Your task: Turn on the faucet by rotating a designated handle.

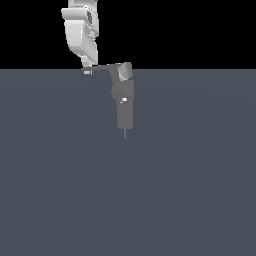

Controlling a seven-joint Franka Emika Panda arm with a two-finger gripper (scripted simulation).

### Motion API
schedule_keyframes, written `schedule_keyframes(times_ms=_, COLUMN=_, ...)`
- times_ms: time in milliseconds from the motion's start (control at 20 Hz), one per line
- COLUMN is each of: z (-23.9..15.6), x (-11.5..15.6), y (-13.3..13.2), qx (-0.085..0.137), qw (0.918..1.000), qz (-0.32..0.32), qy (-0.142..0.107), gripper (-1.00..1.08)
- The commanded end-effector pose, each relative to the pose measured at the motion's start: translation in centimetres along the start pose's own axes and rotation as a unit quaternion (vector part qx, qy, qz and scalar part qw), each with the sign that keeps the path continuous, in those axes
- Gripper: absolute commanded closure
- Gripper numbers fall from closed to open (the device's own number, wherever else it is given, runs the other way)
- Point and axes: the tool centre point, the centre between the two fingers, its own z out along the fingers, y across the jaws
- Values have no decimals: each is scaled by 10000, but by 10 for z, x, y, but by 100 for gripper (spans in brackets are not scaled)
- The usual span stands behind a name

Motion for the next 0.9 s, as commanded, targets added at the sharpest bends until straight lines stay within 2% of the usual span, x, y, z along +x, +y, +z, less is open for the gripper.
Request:
schedule_keyframes(times_ms=0, z=-1, x=-2, y=8, qx=-12, qw=10000, qz=-16, qy=-2, gripper=108)
schedule_keyframes(times_ms=400, z=-2, x=-3, y=25, qx=-11, qw=10000, qz=-14, qy=-1, gripper=108)
schedule_keyframes(times_ms=450, z=3, x=0, y=21, qx=-28, qw=10000, qz=10, qy=21, gripper=108)
schedule_keyframes(times_ms=850, z=2, x=14, y=38, qx=-25, qw=10000, qz=5, qy=16, gripper=108)
